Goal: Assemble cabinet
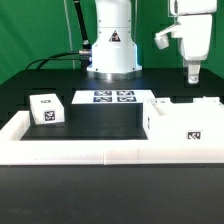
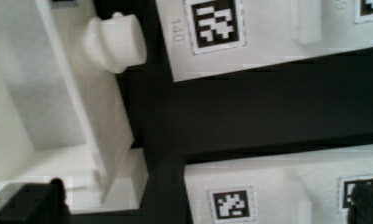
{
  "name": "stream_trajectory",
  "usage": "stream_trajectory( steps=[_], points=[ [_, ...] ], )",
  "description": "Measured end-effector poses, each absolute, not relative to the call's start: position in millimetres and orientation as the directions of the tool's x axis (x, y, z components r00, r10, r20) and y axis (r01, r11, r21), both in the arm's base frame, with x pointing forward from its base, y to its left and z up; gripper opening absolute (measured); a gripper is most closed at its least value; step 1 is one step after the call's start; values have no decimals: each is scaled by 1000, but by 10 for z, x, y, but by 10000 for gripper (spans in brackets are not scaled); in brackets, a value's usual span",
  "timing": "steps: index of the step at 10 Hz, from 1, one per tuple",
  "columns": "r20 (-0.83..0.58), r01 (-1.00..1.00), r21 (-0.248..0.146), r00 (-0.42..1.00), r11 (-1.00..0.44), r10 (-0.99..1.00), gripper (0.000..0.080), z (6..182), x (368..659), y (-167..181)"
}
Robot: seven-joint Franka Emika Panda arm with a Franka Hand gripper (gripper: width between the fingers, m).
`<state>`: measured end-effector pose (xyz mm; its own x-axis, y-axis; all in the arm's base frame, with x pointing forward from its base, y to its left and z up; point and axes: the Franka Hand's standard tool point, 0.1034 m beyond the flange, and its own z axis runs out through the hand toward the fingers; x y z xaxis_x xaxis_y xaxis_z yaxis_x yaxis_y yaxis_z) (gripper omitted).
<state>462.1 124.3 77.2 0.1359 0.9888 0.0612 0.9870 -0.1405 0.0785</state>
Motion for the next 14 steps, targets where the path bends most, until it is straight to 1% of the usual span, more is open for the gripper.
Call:
stream_trajectory(
  steps=[1, 3, 5, 6, 7, 8, 10, 11, 14],
  points=[
    [75, 990, 96, 101, -108, 992, 797, 694, 4633, 1210],
    [85, 993, 92, 63, -71, 994, 797, 637, 4495, 1430],
    [119, 990, 96, 94, -106, 988, 797, 549, 4324, 1703],
    [135, 987, 88, 121, -133, 983, 797, 472, 4253, 1832],
    [138, 987, 75, 131, -142, 982, 797, 399, 4208, 1879],
    [135, 986, 79, 136, -147, 982, 797, 426, 4247, 1820],
    [135, 987, 79, 127, -138, 983, 797, 405, 4246, 1804],
    [135, 991, 81, 98, -109, 986, 797, 362, 4253, 1758],
    [147, 992, 66, 100, -110, 984, 797, 222, 4214, 1829]
  ],
)
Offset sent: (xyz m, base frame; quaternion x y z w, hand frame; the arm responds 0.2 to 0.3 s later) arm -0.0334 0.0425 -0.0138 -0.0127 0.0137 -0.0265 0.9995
